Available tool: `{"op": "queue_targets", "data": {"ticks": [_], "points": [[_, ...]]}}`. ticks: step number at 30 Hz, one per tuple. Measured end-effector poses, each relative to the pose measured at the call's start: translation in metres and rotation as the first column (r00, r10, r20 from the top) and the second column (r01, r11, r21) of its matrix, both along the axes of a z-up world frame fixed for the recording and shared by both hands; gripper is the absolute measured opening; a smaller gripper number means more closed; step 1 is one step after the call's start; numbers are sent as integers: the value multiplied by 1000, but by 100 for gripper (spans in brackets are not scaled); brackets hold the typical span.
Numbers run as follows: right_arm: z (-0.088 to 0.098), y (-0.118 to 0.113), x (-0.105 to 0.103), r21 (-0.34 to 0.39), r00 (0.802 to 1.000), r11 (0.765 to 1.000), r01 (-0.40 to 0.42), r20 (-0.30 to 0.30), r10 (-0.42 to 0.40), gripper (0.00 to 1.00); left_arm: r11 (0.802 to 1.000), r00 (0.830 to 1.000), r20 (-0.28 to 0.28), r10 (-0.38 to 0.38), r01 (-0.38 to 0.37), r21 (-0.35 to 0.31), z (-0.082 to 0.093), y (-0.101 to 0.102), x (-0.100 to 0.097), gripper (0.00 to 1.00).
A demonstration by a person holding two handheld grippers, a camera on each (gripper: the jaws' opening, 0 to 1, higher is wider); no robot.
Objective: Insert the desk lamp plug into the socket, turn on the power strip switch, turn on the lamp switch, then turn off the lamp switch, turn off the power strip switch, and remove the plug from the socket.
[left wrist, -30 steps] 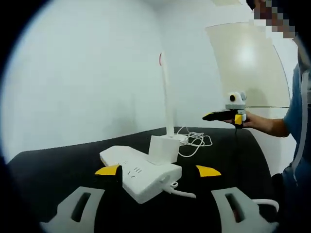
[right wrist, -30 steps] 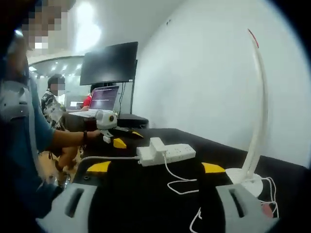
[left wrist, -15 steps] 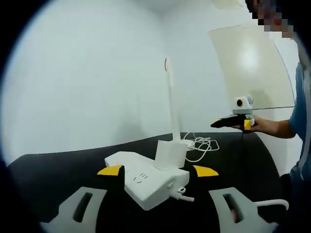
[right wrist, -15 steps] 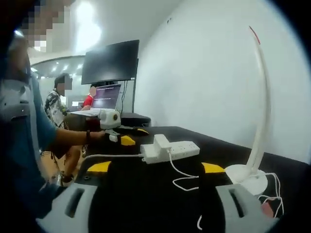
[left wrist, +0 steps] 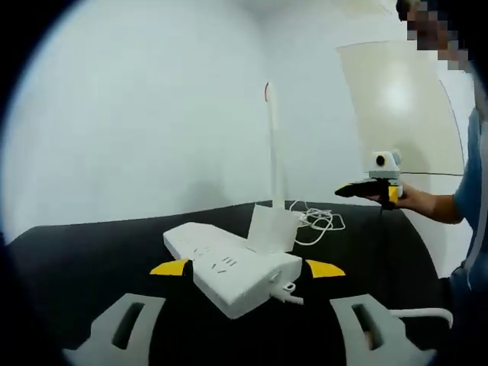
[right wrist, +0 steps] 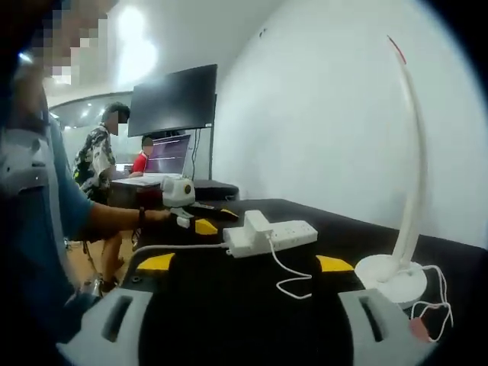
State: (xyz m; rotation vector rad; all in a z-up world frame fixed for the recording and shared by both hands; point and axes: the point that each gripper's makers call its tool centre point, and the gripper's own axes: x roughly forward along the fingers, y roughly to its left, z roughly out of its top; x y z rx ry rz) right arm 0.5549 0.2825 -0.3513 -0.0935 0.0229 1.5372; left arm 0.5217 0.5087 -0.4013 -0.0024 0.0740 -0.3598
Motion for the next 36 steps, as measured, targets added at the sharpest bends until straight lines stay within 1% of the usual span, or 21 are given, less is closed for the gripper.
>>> {"op": "queue_targets", "data": {"ticks": [3,4,6,7,9,12,15,22,25,26,28,30,34,36], "points": [[-2,1,-1,-1,1000,1000,-1,-2,1,71,1000,1000,1,4,-4,-13,1,1,1,52],[-2,1,-1,-2,1000,1000,-2,-2,2,71,1000,1000,-1,8,-8,-11,1,2,1,50],[-3,2,-2,-4,1000,1000,-5,-4,5,71,1000,999,-32,7,-7,-5,-4,3,1,45],[-4,2,-2,-4,1000,1000,-5,-4,5,71,1000,999,-52,-1,1,-6,-7,2,0,41],[-4,3,-2,-2,1000,1000,-5,-6,5,71,1000,997,-73,-13,12,-20,-11,1,0,40],[-4,3,-2,-1,1000,1000,-6,-9,6,71,999,998,-64,-12,10,-38,-8,3,0,37],[-7,3,-2,-4,1000,1000,-6,-13,6,71,999,997,-79,-9,5,-48,-10,3,0,36],[-11,3,-1,-4,1000,1000,-1,-23,1,71,1000,996,-85,1,-4,-25,-12,2,1,38],[-12,4,-1,-5,1000,1000,-2,-26,1,71,1000,994,-108,12,-13,-5,-17,1,3,39],[-13,4,-1,-7,1000,1000,-2,-26,2,71,1000,994,-109,12,-13,-2,-18,2,3,39],[-13,5,-1,-8,1000,1000,-3,-25,3,71,1000,995,-98,12,-13,-18,-14,3,3,39],[-14,5,-1,-8,1000,1000,-3,-28,3,71,1000,995,-99,13,-15,-27,-13,3,4,39],[-14,5,1,-8,1000,1000,-2,-30,2,71,1000,994,-102,27,-28,-9,-14,2,5,39],[-14,5,1,-6,1000,1000,-2,-31,2,71,999,994,-104,27,-28,-14,-14,2,5,38]]}}
